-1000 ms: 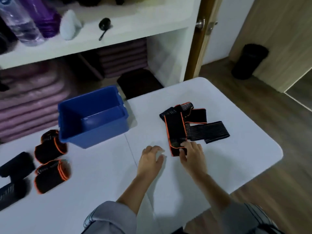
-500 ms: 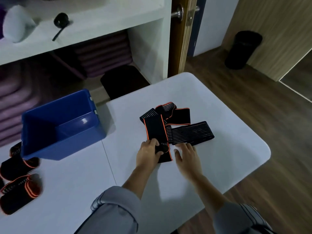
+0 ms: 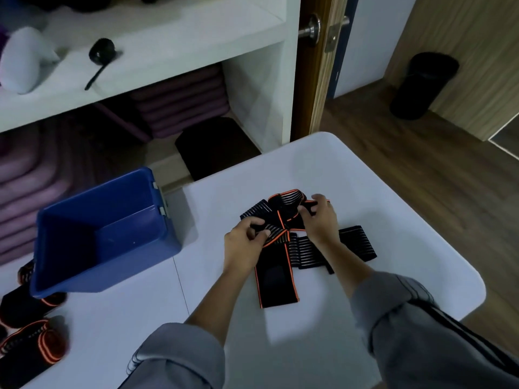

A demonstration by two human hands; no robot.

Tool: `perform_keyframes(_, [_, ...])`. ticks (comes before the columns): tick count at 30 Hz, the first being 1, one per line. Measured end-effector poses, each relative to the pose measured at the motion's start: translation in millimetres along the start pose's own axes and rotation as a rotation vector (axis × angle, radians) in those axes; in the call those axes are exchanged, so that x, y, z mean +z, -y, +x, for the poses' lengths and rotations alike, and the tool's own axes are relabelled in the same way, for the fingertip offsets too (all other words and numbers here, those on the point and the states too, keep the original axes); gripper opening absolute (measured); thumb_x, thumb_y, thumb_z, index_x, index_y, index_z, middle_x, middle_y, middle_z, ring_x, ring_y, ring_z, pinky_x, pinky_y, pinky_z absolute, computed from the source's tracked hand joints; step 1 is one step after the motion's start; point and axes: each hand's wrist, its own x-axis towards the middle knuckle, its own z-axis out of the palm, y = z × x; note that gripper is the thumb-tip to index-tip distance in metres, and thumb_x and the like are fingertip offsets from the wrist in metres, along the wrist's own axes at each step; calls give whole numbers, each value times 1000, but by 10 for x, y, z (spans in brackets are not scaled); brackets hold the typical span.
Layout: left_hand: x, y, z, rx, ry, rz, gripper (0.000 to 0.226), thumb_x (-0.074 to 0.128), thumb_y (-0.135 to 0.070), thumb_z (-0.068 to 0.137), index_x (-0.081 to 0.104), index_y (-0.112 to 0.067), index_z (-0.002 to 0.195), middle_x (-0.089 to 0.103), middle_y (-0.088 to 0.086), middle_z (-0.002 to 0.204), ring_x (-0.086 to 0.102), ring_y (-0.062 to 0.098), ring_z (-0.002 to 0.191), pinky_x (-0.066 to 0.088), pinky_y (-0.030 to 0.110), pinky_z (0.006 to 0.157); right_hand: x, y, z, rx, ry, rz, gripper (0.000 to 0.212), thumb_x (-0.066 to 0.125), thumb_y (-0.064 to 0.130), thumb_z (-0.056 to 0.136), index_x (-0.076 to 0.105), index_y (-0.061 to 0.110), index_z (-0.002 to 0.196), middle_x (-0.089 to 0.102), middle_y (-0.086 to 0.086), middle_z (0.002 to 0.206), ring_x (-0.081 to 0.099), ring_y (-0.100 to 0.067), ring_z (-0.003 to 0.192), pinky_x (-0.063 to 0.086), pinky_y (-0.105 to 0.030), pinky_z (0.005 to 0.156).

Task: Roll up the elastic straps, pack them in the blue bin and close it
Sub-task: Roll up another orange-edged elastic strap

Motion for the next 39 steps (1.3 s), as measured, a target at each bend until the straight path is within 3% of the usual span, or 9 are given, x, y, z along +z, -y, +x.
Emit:
perform_keyframes(6, [-57,-56,277,23,31,-37,12,70,-13,80,67,-25,81,52,-8,66,49,6,65,39,6,60,141,72,417,50,117,-104,54,49,33,95,34,12,142,44,-20,136,44,-33,124,38,-37,97])
perform_keyframes(14, [-206,-126,407,-64,133,-137,16,77,-13,74,73,-28,79,52,-8,67,55,11,70,54,35,72,261,26,531,46,110,65,21,52,32,92,66,22,105,66,-7,107,58,-22,105,40,-25,77])
perform_keyframes(19, [-355,-207,357,-49,231,-51,33,87,-17,60,72,-25,89,53,-7,74,50,6,67,43,8,62,54,252,453,-50,121,135,17,59,33,89,68,25,100,67,2,101,59,-17,100,41,-26,83])
perform_keyframes(21, [-405,-266,309,-26,262,-14,38,87,-17,59,70,-25,92,59,-2,84,52,8,72,42,8,62,-67,386,407,-99,129,154,15,60,34,88,68,27,99,67,6,101,59,-16,100,46,-31,89])
perform_keyframes(24, [-488,-372,233,54,225,-3,34,85,-18,62,69,-28,90,67,2,95,54,13,73,46,18,69,-283,623,318,-180,143,210,14,61,36,87,67,32,99,65,7,107,60,-11,95,45,-24,86])
perform_keyframes(29, [-710,-696,85,259,112,-60,24,79,-20,71,68,-36,84,66,-14,93,55,12,71,46,18,68,-706,1141,96,-390,156,262,15,63,30,88,68,27,101,65,14,105,58,0,100,41,-12,81])
perform_keyframes(34, [-956,-1120,-103,472,27,-115,19,74,-17,77,71,-34,83,68,-14,91,59,13,73,50,25,72,-1077,1667,-161,-481,204,298,13,64,26,88,68,23,100,64,18,100,55,10,96,39,-1,79])
perform_keyframes(36, [-1053,-1286,-205,550,-6,-107,12,72,-16,79,73,-27,83,69,-12,88,60,16,71,49,27,68,-1166,1846,-266,-497,211,345,13,64,22,88,69,21,100,64,15,102,56,7,98,42,-7,84])
perform_keyframes(39, [-1214,-1499,-337,680,-21,-106,7,71,-17,80,74,-19,85,71,-7,85,64,13,73,50,23,66,-1233,2088,-421,-436,255,462,12,65,19,86,71,22,96,67,6,102,60,-13,105,48,-31,93])
